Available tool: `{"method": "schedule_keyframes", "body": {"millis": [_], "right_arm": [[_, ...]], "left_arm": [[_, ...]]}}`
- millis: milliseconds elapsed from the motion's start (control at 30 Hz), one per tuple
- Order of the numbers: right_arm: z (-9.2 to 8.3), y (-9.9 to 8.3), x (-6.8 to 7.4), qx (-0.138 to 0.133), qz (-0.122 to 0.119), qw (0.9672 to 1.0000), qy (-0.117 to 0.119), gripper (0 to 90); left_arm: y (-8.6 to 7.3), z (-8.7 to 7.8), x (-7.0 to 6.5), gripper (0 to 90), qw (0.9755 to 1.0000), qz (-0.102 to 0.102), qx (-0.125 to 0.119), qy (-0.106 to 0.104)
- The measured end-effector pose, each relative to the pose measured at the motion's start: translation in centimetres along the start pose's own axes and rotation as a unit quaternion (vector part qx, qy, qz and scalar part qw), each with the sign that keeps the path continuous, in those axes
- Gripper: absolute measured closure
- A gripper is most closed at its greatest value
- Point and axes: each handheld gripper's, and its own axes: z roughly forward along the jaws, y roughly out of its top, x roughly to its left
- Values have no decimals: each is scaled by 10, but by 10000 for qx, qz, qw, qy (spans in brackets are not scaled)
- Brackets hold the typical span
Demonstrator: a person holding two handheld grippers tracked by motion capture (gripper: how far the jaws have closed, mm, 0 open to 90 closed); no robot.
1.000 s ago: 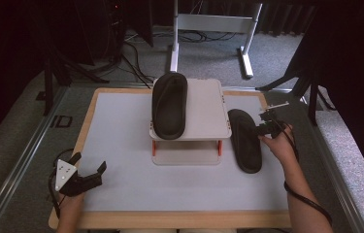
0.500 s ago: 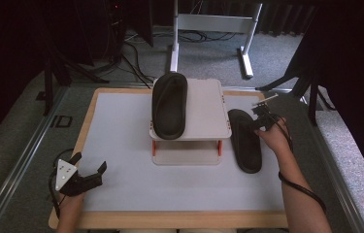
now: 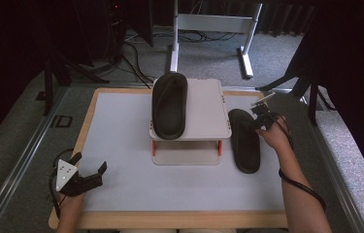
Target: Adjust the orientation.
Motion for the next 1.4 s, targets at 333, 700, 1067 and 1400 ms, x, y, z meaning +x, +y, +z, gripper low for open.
{"method": "schedule_keyframes", "body": {"millis": [333,700,1067,1400], "right_arm": [[-15,2,-1,181,-222,9995,104,764],[-46,3,-7,175,-198,9996,91,763],[-84,12,-14,90,-138,9999,-9,763],[-127,32,-10,-144,-138,9998,-98,763]], "left_arm": [[0,0,0,22,10000,2,-15,5],[0,-1,0,22,10000,-10,-29,-7],[0,0,0,22,10000,-9,-9,-1],[0,0,0,22,10000,-46,-20,1]]}}
